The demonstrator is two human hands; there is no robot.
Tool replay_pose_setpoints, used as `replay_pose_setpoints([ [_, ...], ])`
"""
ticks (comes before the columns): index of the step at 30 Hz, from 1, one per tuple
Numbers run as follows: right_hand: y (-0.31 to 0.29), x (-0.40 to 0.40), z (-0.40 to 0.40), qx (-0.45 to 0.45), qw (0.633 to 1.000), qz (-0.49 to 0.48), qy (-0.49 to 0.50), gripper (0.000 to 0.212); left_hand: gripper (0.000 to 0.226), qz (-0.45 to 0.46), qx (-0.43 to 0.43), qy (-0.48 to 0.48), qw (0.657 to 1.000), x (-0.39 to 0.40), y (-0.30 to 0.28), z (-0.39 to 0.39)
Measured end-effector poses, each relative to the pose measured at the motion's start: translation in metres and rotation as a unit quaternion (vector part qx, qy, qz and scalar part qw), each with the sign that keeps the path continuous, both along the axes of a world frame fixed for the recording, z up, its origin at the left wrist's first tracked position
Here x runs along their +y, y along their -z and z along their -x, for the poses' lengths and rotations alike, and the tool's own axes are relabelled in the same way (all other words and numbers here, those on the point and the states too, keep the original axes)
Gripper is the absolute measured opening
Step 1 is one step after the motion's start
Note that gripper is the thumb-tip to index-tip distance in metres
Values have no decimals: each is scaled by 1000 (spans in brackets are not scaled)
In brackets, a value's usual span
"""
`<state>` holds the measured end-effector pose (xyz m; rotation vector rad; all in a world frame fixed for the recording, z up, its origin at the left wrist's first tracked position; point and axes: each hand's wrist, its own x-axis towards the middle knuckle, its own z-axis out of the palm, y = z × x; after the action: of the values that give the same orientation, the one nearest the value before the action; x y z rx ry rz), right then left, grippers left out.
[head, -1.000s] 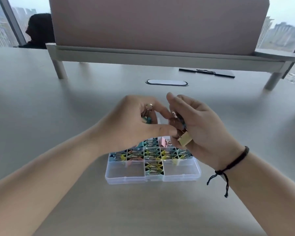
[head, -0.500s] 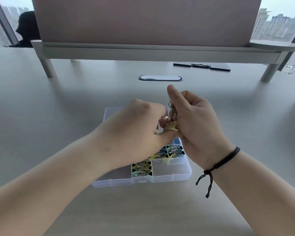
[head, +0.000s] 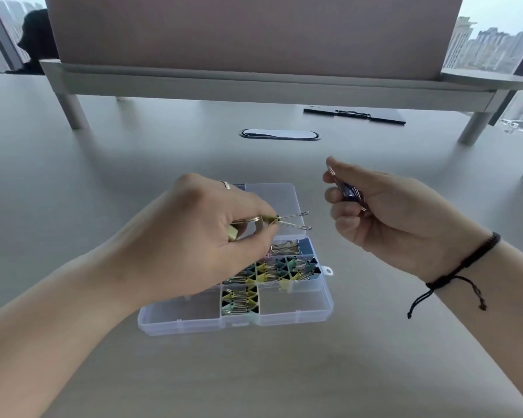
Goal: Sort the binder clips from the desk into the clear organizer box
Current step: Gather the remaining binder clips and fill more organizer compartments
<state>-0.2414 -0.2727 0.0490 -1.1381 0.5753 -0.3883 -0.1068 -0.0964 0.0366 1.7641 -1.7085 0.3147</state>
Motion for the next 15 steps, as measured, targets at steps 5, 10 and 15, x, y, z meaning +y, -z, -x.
replay_pose_setpoints([
  [5, 3, -3, 8, -12, 990, -102, -92, 25, 9, -26, 7, 14, 1000, 1, 2, 0],
  [10, 9, 6, 10, 34, 986, 99, -128, 36, 24, -25, -12, 28, 999, 0, 8, -4],
  [15, 7, 10, 11, 87, 932, 306, -173, 40, 18, -21, -12, 45, 999, -1, 9, -4],
])
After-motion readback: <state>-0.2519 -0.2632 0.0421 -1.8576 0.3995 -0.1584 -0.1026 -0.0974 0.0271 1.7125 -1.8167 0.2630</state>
